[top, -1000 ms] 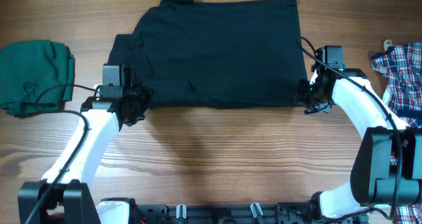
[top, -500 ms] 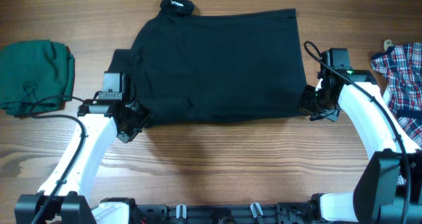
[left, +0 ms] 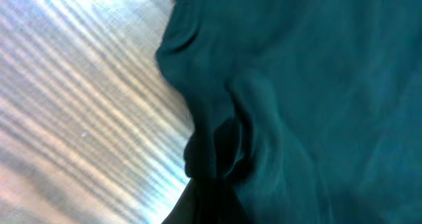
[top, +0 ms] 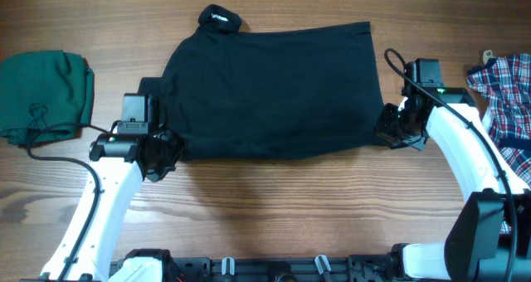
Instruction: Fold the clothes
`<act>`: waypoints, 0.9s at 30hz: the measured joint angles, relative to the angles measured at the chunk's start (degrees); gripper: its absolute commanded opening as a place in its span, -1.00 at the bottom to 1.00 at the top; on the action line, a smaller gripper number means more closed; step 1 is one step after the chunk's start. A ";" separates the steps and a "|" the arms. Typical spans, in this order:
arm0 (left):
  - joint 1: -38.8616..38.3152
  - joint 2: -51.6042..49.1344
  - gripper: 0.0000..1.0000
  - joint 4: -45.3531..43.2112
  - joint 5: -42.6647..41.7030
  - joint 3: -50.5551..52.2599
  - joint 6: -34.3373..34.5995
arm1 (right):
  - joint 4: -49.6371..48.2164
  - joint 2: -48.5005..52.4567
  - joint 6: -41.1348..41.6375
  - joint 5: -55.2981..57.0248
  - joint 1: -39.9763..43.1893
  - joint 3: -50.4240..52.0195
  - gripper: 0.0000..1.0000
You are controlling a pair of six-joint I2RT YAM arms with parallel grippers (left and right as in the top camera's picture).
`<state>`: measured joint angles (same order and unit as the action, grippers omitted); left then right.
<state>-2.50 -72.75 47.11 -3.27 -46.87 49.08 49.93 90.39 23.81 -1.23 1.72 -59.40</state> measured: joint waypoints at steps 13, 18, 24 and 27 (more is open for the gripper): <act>4.33 -6.78 -0.91 -14.51 1.66 0.00 -4.07 | -11.13 0.17 0.17 0.04 0.00 0.00 -0.92; 4.61 -6.93 -0.88 -19.17 1.66 0.00 -5.42 | -15.45 2.45 0.15 0.00 -0.04 -0.02 -0.91; 4.61 -8.22 -0.87 -25.88 1.66 0.00 -5.55 | -19.43 4.59 0.15 0.00 -0.04 -0.02 -0.92; 4.61 -12.33 -0.87 -28.02 1.66 0.00 -5.55 | -21.38 6.34 0.13 0.00 -0.04 -0.02 -0.91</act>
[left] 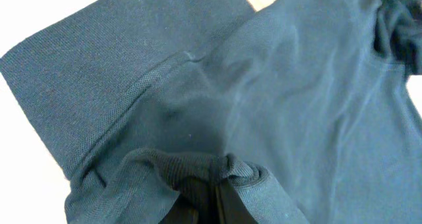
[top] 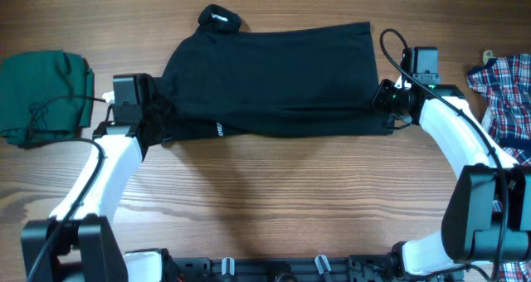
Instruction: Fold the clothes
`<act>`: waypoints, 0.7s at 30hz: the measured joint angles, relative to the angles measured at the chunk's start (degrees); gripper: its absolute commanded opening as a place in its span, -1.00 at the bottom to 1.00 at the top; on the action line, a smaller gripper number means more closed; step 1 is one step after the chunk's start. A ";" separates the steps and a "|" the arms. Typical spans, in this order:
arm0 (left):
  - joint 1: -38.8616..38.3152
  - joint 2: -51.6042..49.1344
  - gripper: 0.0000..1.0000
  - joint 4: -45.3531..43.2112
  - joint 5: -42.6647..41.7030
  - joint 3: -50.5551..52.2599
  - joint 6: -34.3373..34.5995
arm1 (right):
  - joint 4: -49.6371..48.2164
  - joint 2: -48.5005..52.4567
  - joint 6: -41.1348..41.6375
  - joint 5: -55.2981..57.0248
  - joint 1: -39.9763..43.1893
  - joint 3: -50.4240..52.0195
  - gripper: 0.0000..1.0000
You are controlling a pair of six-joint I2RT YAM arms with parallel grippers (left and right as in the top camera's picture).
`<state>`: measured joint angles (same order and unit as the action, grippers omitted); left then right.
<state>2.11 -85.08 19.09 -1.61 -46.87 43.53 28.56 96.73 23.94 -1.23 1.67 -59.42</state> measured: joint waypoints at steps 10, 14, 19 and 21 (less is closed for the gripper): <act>0.31 -2.36 0.18 -3.45 0.22 0.00 -1.05 | -5.90 1.29 -1.01 0.02 0.00 0.00 -0.53; 0.33 -2.36 0.26 -4.22 -0.68 -0.59 -7.21 | -8.33 1.49 -1.40 0.24 0.00 0.00 0.43; -0.39 -2.45 0.14 2.64 -2.62 -10.43 -13.64 | -11.58 1.57 -5.33 -1.18 0.00 0.00 0.64; -3.15 -2.51 -0.25 9.44 -3.06 -17.29 -18.40 | -10.34 1.60 -8.35 -1.81 0.00 -0.31 0.58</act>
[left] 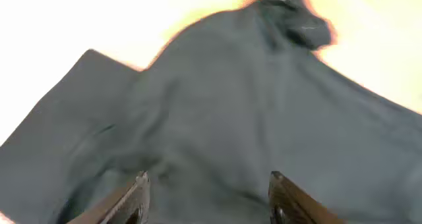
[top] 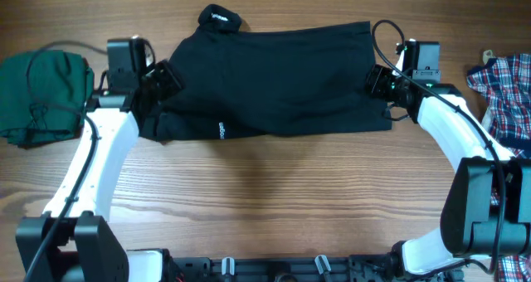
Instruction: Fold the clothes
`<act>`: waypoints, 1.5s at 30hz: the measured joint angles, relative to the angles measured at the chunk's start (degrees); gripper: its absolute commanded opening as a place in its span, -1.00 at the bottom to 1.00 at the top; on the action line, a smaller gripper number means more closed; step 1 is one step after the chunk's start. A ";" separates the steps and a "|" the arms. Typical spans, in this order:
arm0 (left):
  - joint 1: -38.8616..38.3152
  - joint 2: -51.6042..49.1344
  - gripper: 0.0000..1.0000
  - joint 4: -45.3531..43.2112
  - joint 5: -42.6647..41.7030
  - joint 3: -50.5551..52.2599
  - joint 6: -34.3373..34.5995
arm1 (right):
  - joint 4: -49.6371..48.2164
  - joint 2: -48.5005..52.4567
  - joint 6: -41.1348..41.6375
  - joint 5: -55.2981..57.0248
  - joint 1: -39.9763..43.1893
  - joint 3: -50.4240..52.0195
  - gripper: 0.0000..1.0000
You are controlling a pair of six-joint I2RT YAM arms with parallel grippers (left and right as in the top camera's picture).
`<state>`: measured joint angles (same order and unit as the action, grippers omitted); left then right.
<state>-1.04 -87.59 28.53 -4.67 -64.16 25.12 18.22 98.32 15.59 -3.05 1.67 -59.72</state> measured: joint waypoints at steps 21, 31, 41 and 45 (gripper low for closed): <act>-13.60 -12.66 -0.75 10.78 2.01 -5.55 -5.99 | 20.09 8.31 -8.17 -10.47 -13.79 -8.17 -0.91; -13.60 -14.53 -0.89 10.97 0.68 -5.55 -6.01 | 11.52 11.39 -8.11 -11.13 -15.32 -8.13 -0.91; -13.51 -14.53 -0.92 6.69 0.57 -6.60 -9.81 | 16.33 12.57 -8.00 -11.13 -15.32 -19.12 -0.91; -13.62 -13.18 -0.92 22.23 0.74 -20.24 -11.08 | 26.21 11.69 -7.98 -12.20 -15.47 -19.56 -0.91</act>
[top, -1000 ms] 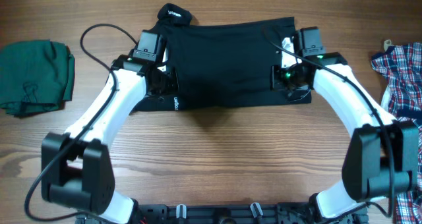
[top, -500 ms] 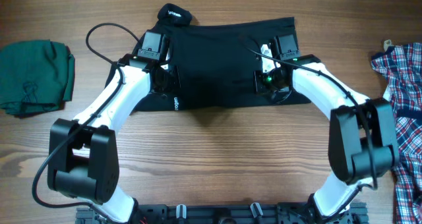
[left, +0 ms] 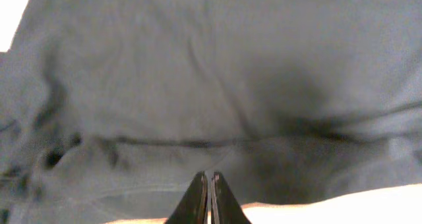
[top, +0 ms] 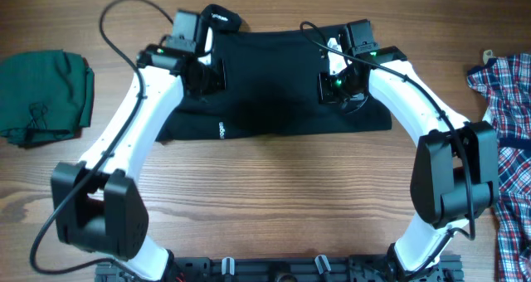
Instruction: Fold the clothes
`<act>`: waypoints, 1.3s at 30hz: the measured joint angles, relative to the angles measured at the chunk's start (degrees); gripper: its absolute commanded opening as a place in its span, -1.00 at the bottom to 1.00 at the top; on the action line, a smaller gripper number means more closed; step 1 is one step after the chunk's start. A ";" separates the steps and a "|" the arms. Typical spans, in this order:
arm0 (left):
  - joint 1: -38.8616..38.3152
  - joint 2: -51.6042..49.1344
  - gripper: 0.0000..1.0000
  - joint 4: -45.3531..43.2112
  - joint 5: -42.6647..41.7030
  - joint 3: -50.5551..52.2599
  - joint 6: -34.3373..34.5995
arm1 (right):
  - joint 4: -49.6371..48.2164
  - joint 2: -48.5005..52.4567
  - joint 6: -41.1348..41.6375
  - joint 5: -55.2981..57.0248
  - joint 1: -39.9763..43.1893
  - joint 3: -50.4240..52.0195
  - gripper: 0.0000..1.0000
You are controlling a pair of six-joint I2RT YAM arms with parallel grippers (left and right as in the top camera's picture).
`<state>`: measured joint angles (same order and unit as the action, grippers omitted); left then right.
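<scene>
The black garment (top: pixel 274 95) lies folded lengthwise across the far middle of the table, with a small white label on its near edge. My left gripper (top: pixel 211 76) sits over its left part. In the left wrist view the left gripper (left: pixel 208 176) is shut, its tips pressed together with no cloth between them, just above the dark fabric (left: pixel 198 72). My right gripper (top: pixel 338 88) sits over the garment's right part; the overhead view does not show how its jaws stand.
A green garment (top: pixel 41 95) lies bunched at the left edge of the table. A plaid shirt (top: pixel 508 108) lies at the right edge. A small black bundle with white print (top: pixel 220 18) sits at the garment's far left corner. Bare wood (top: pixel 265 199) lies in front.
Both grippers moved inward from the garment's outer far ends to points over its middle. The left gripper was open and is now shut on nothing. The fold lies unchanged.
Both grippers first pinched the near corners of the spread black garment. Then the near hem was lifted and carried toward the far edge, halving the garment's depth. Then the left gripper stood open at the far left. Now both hover over the folded cloth.
</scene>
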<state>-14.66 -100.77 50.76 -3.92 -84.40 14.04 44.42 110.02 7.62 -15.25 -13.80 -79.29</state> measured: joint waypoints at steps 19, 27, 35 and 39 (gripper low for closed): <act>-1.95 -11.26 -0.90 3.26 3.87 2.49 5.60 | -3.63 5.49 2.60 -3.61 -11.26 0.00 -0.91; -1.95 -12.92 -0.77 -0.59 6.05 2.51 5.75 | -10.78 7.56 2.62 7.43 -11.23 0.00 -0.91; -1.81 -13.79 -0.75 -0.31 9.44 2.51 5.79 | -16.94 9.88 2.56 16.72 -11.56 -0.48 -0.91; 0.85 -16.06 -0.90 -0.44 10.10 2.51 5.75 | -18.03 10.08 2.29 17.22 -10.14 -0.48 -0.80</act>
<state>-13.80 -116.84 50.33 6.17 -81.89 19.79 26.39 120.09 9.91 1.98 -23.94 -79.77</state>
